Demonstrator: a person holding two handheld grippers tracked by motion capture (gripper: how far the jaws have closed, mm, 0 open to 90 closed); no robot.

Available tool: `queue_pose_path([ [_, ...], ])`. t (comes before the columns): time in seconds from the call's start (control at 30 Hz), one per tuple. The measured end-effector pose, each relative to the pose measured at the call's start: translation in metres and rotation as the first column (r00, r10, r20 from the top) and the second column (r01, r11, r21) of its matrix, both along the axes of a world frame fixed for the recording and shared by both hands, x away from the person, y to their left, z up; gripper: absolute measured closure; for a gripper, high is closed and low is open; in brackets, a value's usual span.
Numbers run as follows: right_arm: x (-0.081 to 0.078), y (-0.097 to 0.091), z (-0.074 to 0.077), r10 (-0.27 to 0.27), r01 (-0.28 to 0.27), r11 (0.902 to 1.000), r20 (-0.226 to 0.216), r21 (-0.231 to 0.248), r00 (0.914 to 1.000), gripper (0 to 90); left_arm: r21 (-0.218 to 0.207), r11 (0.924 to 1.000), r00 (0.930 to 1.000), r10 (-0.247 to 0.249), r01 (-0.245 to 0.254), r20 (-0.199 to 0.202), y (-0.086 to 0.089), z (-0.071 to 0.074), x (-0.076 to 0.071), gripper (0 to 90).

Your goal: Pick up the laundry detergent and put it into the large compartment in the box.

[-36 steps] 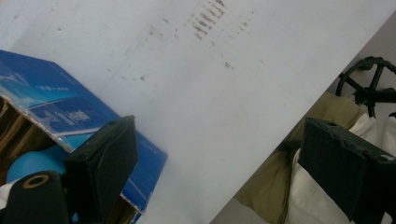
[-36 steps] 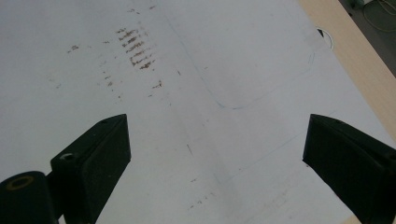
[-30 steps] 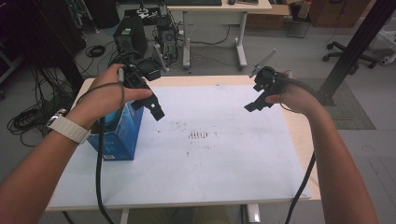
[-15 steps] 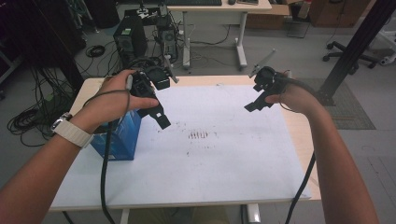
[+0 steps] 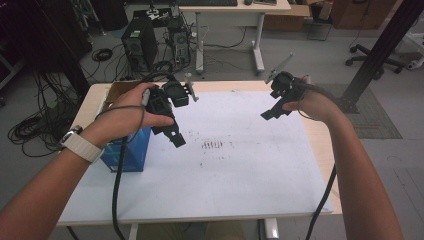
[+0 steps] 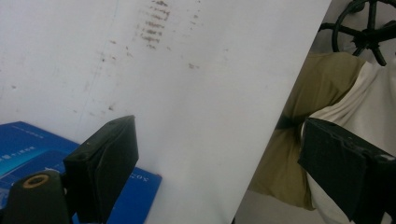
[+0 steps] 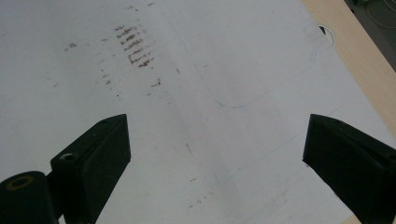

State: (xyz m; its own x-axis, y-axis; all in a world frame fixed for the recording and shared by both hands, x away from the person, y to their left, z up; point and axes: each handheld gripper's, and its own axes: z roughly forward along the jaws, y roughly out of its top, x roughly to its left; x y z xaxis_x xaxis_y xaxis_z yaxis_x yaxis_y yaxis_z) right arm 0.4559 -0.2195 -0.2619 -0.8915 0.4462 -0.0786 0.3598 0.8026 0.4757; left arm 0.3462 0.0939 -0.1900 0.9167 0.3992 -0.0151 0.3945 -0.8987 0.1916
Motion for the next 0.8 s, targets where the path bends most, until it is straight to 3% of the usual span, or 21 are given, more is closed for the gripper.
queue_pose_path([
  [0.8, 0.002, 0.003, -0.008, 0.006, -0.006, 1.0000, -0.011, -0.001, 0.9999, 7.7, -0.012, 0.9999, 0.9998, 0.005, -0.005, 0.018, -0.003, -0.013, 0.002, 12.3],
])
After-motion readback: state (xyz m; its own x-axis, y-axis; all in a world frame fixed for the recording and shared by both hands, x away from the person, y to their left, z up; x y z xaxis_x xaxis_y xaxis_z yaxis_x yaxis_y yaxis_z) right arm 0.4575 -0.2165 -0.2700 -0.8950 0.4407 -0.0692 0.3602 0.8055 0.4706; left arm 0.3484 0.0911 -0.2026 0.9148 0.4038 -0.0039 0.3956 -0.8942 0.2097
